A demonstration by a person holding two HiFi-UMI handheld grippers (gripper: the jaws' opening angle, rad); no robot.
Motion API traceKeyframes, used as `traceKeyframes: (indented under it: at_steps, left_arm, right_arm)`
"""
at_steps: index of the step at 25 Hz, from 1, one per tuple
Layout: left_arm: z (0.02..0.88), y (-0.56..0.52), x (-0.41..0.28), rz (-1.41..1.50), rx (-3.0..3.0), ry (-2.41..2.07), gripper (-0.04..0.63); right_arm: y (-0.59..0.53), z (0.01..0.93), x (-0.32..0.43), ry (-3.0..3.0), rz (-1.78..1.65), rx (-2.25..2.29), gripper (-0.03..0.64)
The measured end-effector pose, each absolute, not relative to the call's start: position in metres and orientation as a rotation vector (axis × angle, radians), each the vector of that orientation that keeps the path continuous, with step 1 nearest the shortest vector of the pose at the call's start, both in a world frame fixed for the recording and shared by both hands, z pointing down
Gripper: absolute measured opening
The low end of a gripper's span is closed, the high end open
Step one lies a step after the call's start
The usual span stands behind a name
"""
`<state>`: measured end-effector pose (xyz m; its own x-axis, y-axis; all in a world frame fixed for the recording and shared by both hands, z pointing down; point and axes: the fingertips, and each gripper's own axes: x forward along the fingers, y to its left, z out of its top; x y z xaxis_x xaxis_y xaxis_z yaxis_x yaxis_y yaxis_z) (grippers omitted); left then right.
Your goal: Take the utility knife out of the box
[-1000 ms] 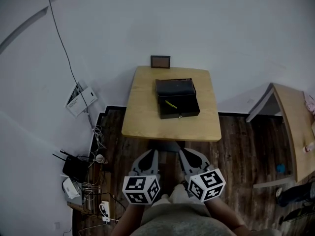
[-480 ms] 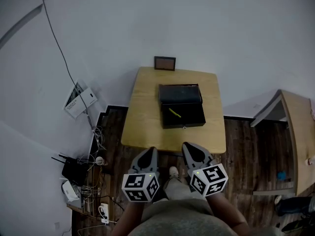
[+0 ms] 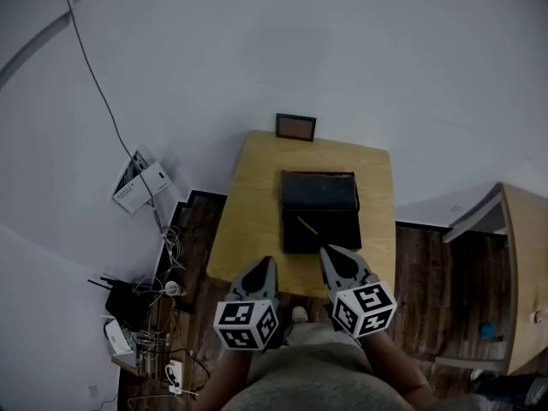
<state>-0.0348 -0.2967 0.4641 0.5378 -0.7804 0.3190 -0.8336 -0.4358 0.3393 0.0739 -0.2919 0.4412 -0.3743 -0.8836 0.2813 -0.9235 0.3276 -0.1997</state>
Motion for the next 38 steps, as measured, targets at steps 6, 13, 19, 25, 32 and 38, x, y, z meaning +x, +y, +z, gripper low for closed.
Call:
traceKeyframes:
  at_steps: [6,13,19,25,32,38]
  left_arm:
    - [0.475,-0.326,-0.026,0.160,2.274,-1.353,0.003]
    - [0.489,-0.348,-0.017,0.180,2.230,-1.385,0.003]
    - [0.500,-0.358,-0.013,0.193,2.196,-1.398,0.004]
    - [0.511,-0.364,-0.011,0.212,2.159,-1.403,0.003]
    - [0.522,-0.371,-0.010,0.233,2.129,-1.406,0.004]
    - [0.527,-0.378,-0.009,0.243,2.118,-1.404,0.005]
  right_arm:
    - [-0.330,0.456,0.087,-2.446,0.496,1.612,0.000]
    - [-0.363,0.483,0.098,-2.419,0.518,1.540,0.000]
    - [-0.383,0.514,0.105,-2.374,0.530,1.472,0.000]
    - [-0.402,0.554,0.108,-2.304,0.569,1.353,0.000]
    - [-0.416,0.598,0.101,-2.222,0.617,1.180,0.002]
    - [-0.420,0.634,0.095,-2.146,0.656,1.055,0.084]
